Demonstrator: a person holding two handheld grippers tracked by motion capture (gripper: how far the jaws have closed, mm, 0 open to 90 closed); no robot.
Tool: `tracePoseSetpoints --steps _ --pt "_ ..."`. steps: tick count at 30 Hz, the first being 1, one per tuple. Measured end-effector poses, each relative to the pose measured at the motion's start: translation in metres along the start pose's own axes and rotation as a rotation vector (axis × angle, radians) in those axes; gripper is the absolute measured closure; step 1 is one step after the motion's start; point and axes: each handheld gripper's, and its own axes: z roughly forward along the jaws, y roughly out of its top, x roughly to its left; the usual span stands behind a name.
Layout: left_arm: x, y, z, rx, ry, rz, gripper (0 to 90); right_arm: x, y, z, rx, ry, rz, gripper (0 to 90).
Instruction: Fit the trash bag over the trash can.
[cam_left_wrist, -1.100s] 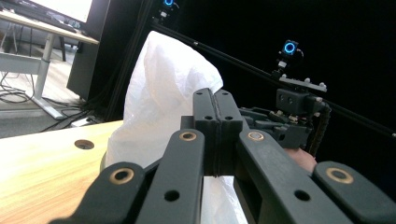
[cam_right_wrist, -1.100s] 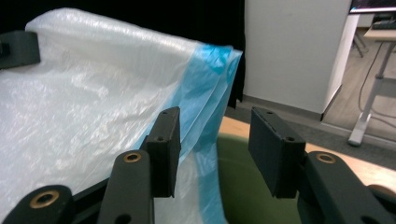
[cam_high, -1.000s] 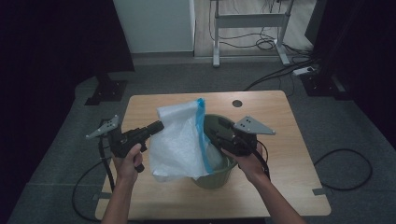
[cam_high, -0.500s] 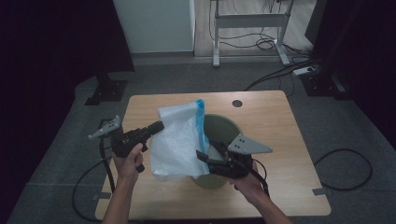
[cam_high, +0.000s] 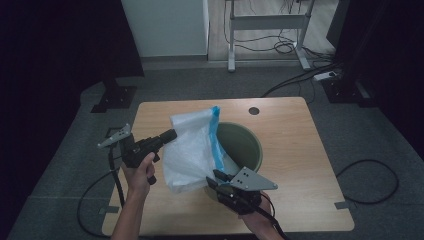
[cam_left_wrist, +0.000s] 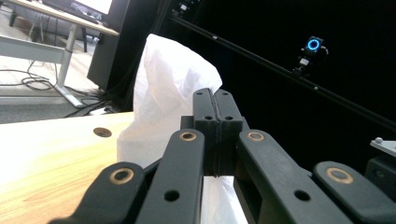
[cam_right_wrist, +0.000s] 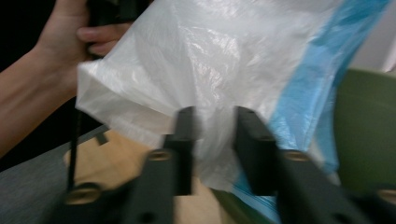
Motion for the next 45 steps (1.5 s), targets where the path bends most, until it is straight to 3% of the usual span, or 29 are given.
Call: tracePoseSetpoints --steps 2,5,13,19,24,28,34,37,39,45 --pt "0.0 -0.001 0.002 0.006 -0.007 0.002 89.6 -0.001 0.001 -0.003 -0.019 -0.027 -0.007 81.4" --pt "-0.001 -0.002 0.008 0.014 -0.016 0.004 89.6 -0.004 0.004 -0.009 -0.052 -0.083 -0.025 87.2" --pt "-0.014 -0.002 0.042 0.064 -0.05 0.036 89.5 -0.025 0.022 -0.038 -0.18 -0.212 -0.036 88.7" --pt "-0.026 0.0 0.062 0.118 -0.043 0.09 89.4 -0.032 0.041 -0.057 -0.265 -0.242 -0.052 88.7" --pt "-0.035 -0.003 0.066 0.172 0.002 0.148 88.8 -0.02 0.048 -0.065 -0.334 -0.197 -0.099 88.7" --pt "-0.033 -0.008 0.057 0.205 0.04 0.15 88.1 -0.005 0.046 -0.059 -0.345 -0.139 -0.137 88.6" --pt "-0.028 -0.013 0.039 0.29 0.091 0.161 82.5 0.023 0.032 -0.035 -0.269 -0.027 -0.172 88.5" --pt "-0.029 -0.011 0.03 0.302 0.118 0.172 68.5 0.036 0.017 -0.02 -0.213 0.021 -0.188 88.6" --pt "-0.033 -0.006 0.022 0.29 0.138 0.18 62.0 0.039 0.01 -0.013 -0.188 0.039 -0.188 88.6" --pt "-0.051 0.004 0.019 0.301 0.133 0.19 47.2 0.038 -0.001 0.002 -0.143 0.061 -0.162 88.5"
